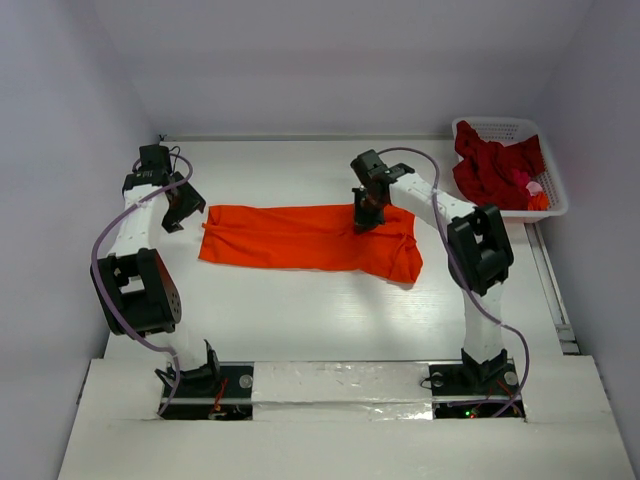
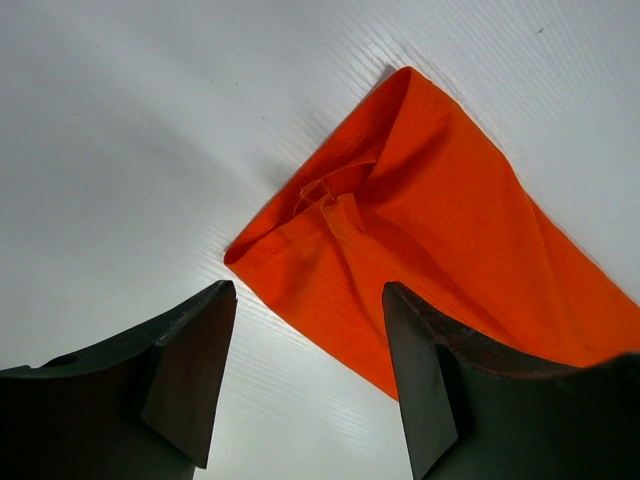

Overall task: Fold and stack the t-shirts
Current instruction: Fold the tshirt

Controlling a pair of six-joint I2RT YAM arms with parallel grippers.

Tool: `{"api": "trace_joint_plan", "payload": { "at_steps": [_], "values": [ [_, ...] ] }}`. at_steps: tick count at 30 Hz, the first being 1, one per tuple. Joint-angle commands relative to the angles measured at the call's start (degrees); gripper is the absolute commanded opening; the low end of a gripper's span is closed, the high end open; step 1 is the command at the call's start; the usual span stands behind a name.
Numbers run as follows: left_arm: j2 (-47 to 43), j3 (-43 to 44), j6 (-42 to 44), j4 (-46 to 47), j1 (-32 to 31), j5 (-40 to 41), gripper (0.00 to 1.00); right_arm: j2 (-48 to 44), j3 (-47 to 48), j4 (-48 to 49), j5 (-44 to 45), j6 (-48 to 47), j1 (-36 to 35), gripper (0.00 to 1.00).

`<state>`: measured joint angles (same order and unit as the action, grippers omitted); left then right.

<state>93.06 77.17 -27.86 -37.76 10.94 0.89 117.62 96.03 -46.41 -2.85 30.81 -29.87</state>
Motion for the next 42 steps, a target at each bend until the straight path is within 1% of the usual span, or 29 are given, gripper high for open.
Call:
{"api": "trace_joint_plan", "payload": {
  "at_steps": [1, 7, 14, 16, 17, 20, 21, 24, 26, 29, 31, 32, 33, 34, 35, 36, 38, 39, 41, 42],
  "values": [
    [-0.07, 2.38, 0.87, -0.91, -0.04, 0.26, 0.58, 0.50, 3.29, -0.52, 1.44, -1.36, 1.12, 0.00],
    [-0.24, 1.32, 0.96, -0.39, -0.04, -0.09, 0.58, 1.73, 4.69, -0.52, 1.80, -1.98, 3.06, 0.00],
    [-0.16, 0.44, 1.14, -0.04, -0.04, -0.18, 0.58, 4.01, 8.99, -1.57, 2.33, -2.94, 6.13, 0.02],
    [0.02, 0.35, 1.23, -0.04, -0.04, -0.27, 0.58, 4.98, 11.45, -2.36, 2.67, -3.38, 6.14, 0.06],
    [0.02, 0.35, 1.23, -0.04, -0.04, -0.36, 0.58, 5.42, 12.24, -2.63, 2.68, -3.99, 6.14, 0.09],
    [0.28, 0.53, 1.23, -0.04, -0.04, -0.44, 0.58, 6.74, 14.71, -3.51, 2.15, -4.88, 6.14, 0.40],
    [0.46, 0.88, 1.23, -0.12, -0.56, -0.45, 0.58, 6.74, 14.63, -3.51, 1.45, -5.31, 6.14, 0.60],
    [0.81, 1.41, 1.14, -0.21, -0.57, -0.53, 0.58, 5.43, 12.88, -2.90, 1.18, -5.32, 6.14, 0.81],
    [0.99, 1.58, 1.05, -0.21, -2.14, -0.53, 0.58, 3.15, 10.42, -2.37, 1.53, -5.32, 6.14, 0.82],
    [1.25, 1.15, 0.70, 0.05, -5.31, 0.34, 0.57, -1.41, 7.08, -1.32, 2.67, -5.14, 6.14, 0.79],
    [1.60, 0.53, 0.26, 0.58, -6.98, 0.26, 0.55, -3.18, 6.02, -1.05, 4.77, -5.23, 6.14, 0.74],
    [1.69, 0.27, -0.09, 0.75, -8.29, 0.26, 0.52, -3.71, 5.66, -0.96, 6.26, -5.23, 6.14, 0.72],
    [1.95, -0.26, -0.70, 1.28, -8.91, 0.00, 0.51, -3.98, 5.23, -0.96, 6.80, -5.41, 6.14, 0.64],
    [2.21, -0.44, -1.06, 1.54, -8.92, -0.18, 0.50, -3.89, 5.05, -1.05, 7.24, -5.41, 6.14, 0.57],
    [2.39, -0.44, -1.23, 1.72, -10.40, -0.18, 0.49, -3.63, 4.96, -1.05, 7.59, -5.32, 6.14, 0.51],
    [3.00, -0.44, -1.41, 2.07, -10.93, -0.27, 0.48, -2.67, 4.78, -0.96, 7.60, -5.15, 6.14, 0.39],
    [3.80, -0.44, -1.41, 2.34, -11.81, -0.01, 0.44, -1.35, 4.96, -1.13, 7.07, -4.79, 6.14, 0.26],
    [4.84, -0.44, -1.32, 2.42, -11.82, -0.09, 0.43, -0.65, 5.13, -1.31, 6.98, -4.53, 6.66, 0.12],
    [5.73, -0.44, -1.24, 2.60, -12.43, -0.27, 0.41, 0.33, 4.70, -1.23, 6.64, -4.09, 6.66, 0.02],
    [6.26, -0.70, -1.24, 3.21, -12.43, -0.27, 0.41, 0.24, 4.17, -0.96, 6.20, -3.74, 6.66, 0.00]
  ]
}}
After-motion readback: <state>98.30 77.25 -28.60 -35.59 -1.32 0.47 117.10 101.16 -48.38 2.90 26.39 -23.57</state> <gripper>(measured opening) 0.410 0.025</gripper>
